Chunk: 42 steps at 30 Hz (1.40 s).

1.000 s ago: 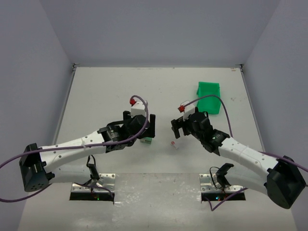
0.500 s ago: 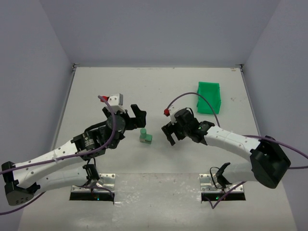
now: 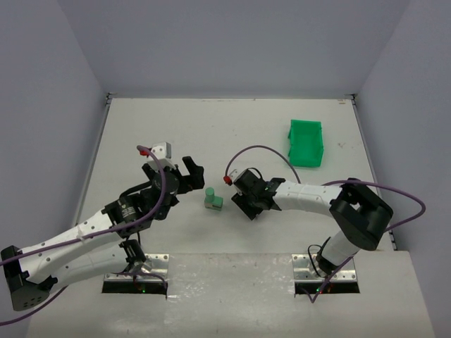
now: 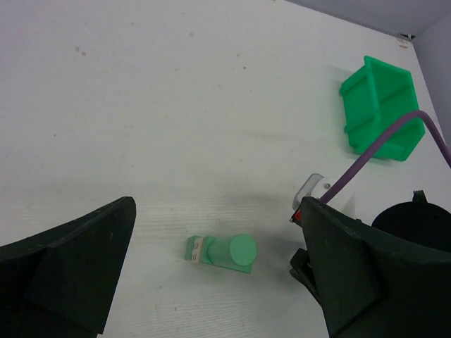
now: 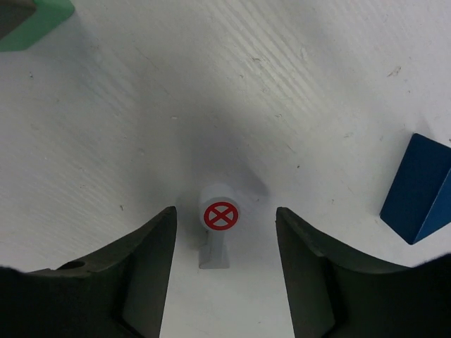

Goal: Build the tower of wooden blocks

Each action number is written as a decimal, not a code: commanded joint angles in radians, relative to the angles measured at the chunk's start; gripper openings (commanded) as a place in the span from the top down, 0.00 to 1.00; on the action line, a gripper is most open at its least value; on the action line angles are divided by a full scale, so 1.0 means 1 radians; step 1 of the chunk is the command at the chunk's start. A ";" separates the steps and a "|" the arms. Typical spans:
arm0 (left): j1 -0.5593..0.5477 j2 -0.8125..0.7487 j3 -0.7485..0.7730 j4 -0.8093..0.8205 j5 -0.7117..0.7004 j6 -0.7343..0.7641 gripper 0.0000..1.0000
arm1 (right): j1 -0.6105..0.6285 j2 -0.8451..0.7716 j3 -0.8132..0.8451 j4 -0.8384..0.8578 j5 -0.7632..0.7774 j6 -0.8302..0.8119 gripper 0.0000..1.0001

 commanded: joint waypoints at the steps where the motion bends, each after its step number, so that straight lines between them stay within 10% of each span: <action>1: 0.010 -0.006 0.001 0.032 0.002 -0.009 0.00 | 0.005 0.003 0.032 0.025 0.021 0.015 0.53; 20: 0.010 -0.019 0.023 0.042 0.088 0.017 0.00 | 0.005 -0.064 -0.049 0.097 -0.007 0.035 0.92; 32: 0.007 0.017 0.043 0.218 0.551 0.140 0.00 | 0.005 -0.619 -0.350 0.671 -0.191 -0.276 0.91; 42: -0.025 0.246 0.110 0.258 0.646 0.138 0.07 | 0.005 -0.737 -0.409 0.807 -0.343 -0.364 0.89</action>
